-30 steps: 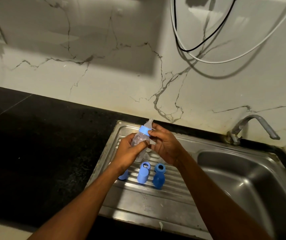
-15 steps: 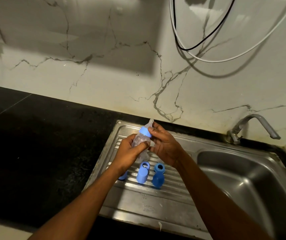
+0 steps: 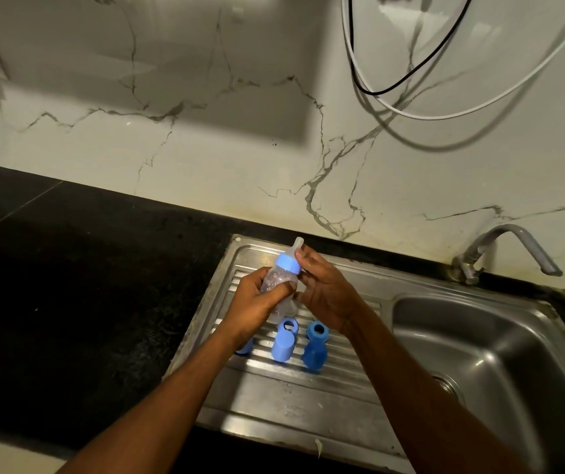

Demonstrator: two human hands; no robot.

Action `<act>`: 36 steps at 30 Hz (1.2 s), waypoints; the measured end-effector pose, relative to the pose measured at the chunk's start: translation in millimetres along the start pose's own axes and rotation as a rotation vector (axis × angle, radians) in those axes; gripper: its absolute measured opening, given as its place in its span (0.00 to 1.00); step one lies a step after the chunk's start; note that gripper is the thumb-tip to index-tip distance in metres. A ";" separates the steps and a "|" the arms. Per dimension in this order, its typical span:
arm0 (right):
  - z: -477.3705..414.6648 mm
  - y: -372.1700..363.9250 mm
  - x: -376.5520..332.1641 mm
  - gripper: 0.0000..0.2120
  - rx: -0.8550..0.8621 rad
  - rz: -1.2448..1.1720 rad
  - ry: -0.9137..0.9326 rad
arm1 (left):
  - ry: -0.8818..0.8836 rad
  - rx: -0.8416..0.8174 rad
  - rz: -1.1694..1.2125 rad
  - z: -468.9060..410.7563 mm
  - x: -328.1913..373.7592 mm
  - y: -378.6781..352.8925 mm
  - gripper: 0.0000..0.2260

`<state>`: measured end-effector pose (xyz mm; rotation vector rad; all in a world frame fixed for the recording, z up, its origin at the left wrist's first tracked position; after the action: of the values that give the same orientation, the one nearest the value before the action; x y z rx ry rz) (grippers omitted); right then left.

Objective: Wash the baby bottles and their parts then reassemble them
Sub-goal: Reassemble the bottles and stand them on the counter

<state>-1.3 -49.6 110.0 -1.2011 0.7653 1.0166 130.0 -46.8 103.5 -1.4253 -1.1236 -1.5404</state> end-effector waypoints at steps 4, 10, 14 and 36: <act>-3.8 1.9 -2.1 0.22 0.044 0.139 0.073 | -0.014 -0.014 0.007 0.3 0.8 0.5 0.08; -1.2 -3.7 4.1 0.17 -0.028 0.107 0.017 | -0.009 -0.005 0.029 -0.9 1.8 0.7 0.08; 1.4 -8.1 2.2 0.21 -0.035 0.016 -0.001 | 0.009 -0.009 0.028 -2.6 -2.1 1.9 0.11; 11.8 6.3 11.4 0.13 0.014 0.183 0.001 | 0.062 -0.200 0.049 6.0 -9.3 -11.9 0.11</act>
<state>-3.3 -35.4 99.9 -1.1342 0.8941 1.1583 121.9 -37.5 92.9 -1.5133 -0.9119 -1.6882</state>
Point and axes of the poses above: each hand's wrist, its own z-axis away from the middle knuckle, its own y-axis out of the back of the hand, x = y × z, the point moved 6 cm from there along -z, towards the middle knuckle, and after that the axes turned 9 degrees about -z, right-handed, at the moved point
